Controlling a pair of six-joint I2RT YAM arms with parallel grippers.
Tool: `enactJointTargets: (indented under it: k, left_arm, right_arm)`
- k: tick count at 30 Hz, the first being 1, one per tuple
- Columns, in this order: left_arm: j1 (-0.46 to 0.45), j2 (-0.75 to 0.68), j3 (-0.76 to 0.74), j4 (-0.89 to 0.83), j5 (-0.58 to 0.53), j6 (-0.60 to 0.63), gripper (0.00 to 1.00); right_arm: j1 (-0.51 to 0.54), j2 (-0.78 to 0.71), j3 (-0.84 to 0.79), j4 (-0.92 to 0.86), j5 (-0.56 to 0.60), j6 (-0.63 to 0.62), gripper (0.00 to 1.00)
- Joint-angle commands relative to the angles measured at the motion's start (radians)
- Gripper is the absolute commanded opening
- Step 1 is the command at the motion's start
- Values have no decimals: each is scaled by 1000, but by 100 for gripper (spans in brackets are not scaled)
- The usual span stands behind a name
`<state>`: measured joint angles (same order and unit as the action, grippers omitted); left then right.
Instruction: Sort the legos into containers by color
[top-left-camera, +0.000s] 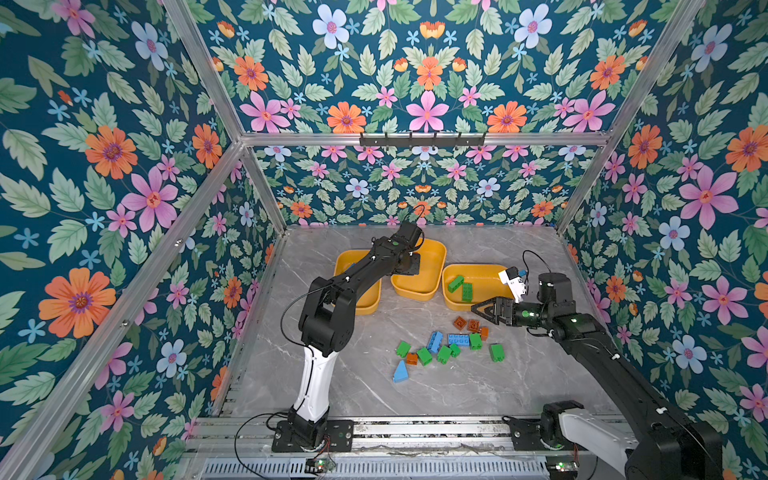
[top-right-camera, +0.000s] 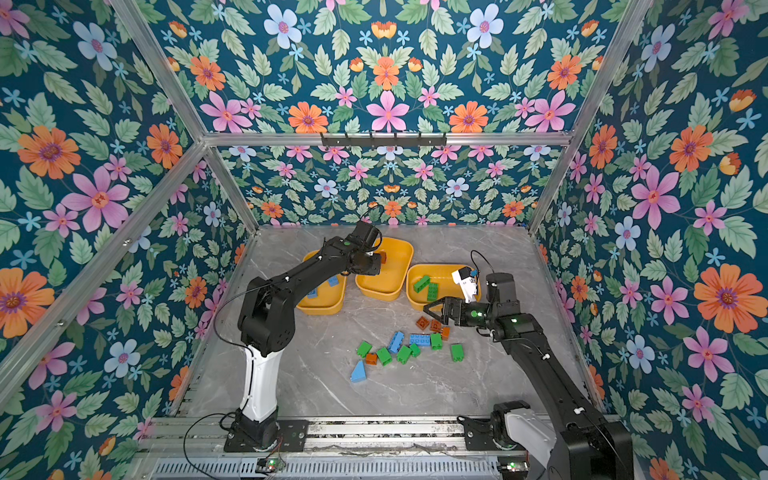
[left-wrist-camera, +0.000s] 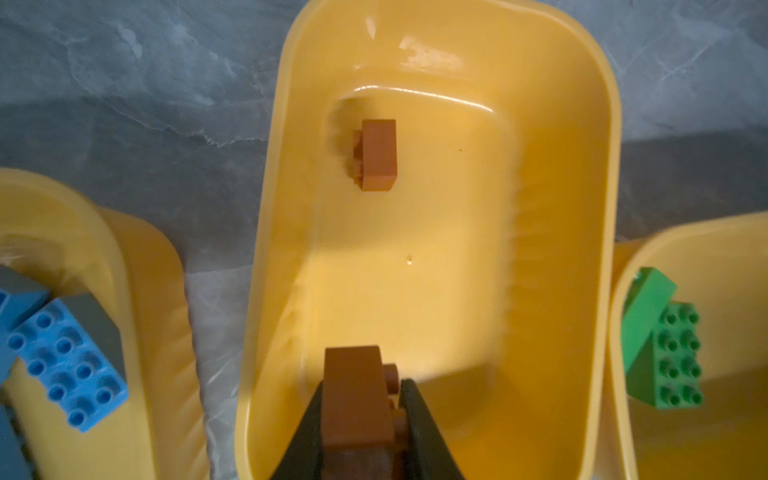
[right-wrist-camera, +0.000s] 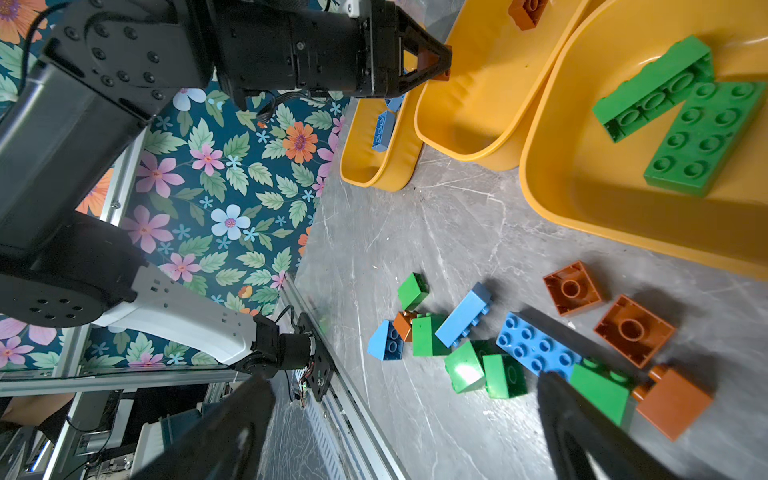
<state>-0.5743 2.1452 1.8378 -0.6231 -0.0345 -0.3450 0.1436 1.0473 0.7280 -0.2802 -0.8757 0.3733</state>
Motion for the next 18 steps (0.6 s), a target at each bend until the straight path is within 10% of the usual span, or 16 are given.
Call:
enactJointTargets:
  k: [1,8,18]
  left_arm:
    - [2,24,34,45,-18,14,34]
    - [-1,-11,43,-6,-27,-5,60]
    - [-124,-328,-284,-131,-12,-103,66]
  right_arm:
    - [1,6,-4,16,15,-11,99]
    - [2,19,-1,5,16,-29,99]
    - [1,40,8,3,-11,-39,99]
